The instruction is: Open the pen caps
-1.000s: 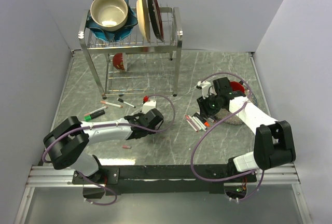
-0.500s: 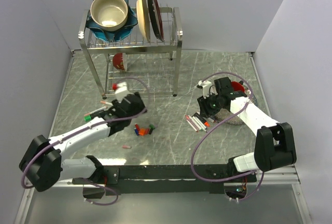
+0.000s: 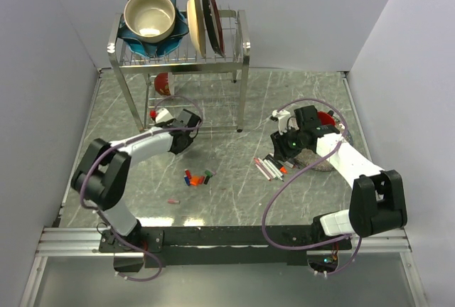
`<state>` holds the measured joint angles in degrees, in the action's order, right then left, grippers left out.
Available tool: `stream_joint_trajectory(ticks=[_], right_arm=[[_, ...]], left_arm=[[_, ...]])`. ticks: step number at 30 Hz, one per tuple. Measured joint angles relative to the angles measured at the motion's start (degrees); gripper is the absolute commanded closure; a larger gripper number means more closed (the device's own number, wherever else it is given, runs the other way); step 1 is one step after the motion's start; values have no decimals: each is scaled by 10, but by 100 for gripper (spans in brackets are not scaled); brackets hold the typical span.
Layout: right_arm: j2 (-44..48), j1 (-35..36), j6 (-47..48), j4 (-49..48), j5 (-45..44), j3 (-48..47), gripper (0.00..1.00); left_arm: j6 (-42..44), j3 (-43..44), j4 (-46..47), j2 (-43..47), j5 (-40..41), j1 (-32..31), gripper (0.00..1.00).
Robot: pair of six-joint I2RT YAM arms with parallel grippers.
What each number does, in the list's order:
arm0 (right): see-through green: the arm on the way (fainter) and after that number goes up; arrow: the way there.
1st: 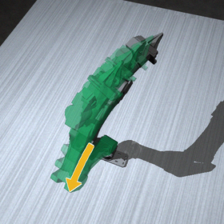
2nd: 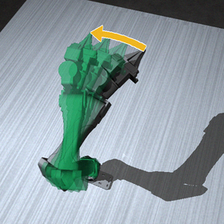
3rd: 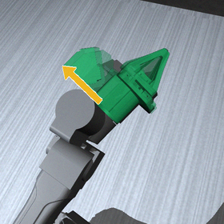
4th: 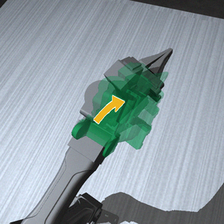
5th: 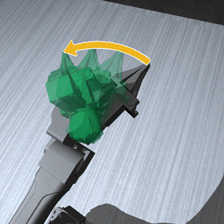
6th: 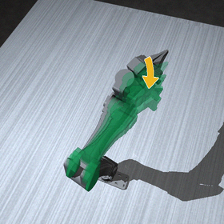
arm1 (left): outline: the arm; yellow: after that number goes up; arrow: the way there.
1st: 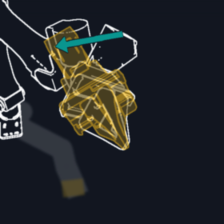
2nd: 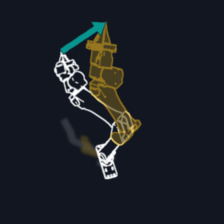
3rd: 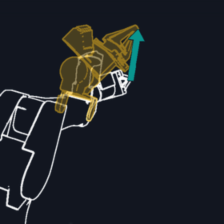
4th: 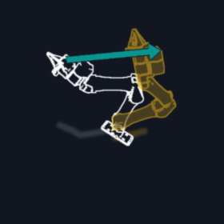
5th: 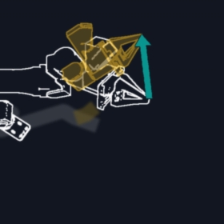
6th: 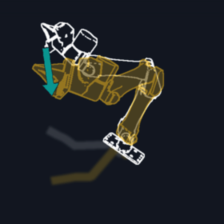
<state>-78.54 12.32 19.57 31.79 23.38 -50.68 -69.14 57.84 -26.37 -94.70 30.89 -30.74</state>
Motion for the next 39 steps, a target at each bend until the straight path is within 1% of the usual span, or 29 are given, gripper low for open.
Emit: stream_joint_trajectory(ticks=[6, 13, 16, 20, 24, 27, 29, 31, 34, 35, 36, 38, 39], right_arm=[[1, -1, 0, 0, 3, 0, 51], [1, -1, 0, 0, 3, 0, 51], [1, -1, 0, 1, 4, 0, 51], [1, -1, 0, 1, 5, 0, 51], [1, -1, 0, 2, 5, 0, 51], [1, -1, 0, 2, 5, 0, 51], [1, -1, 0, 2, 5, 0, 51], [1, -1, 0, 2, 5, 0, 51], [1, -1, 0, 3, 7, 0, 50], [2, -1, 0, 3, 8, 0, 50], [2, -1, 0, 3, 8, 0, 51], [4, -1, 0, 3, 10, 0, 51], [5, -1, 0, 3, 11, 0, 51]], left_arm=[[-6, 14, -16, -49, -14, 7, 57], [-5, 61, -39, -91, -19, 20, 59], [-5, 72, -48, -99, -19, 22, 59], [-5, 71, -47, -99, -19, 22, 55], [-5, 72, -46, -99, -20, 23, 55], [-5, 76, -48, -102, -25, 30, 61], [-4, 78, -48, -103, -27, 36, 68], [-1, 78, -48, -104, -26, 42, 72], [1, 75, -46, -104, -25, 45, 82], [2, 73, -46, -104, -23, 45, 88], [3, 72, -45, -104, -22, 45, 89], [5, 70, -40, -102, -22, 45, 99], [5, 68, -38, -101, -22, 45, 99]])
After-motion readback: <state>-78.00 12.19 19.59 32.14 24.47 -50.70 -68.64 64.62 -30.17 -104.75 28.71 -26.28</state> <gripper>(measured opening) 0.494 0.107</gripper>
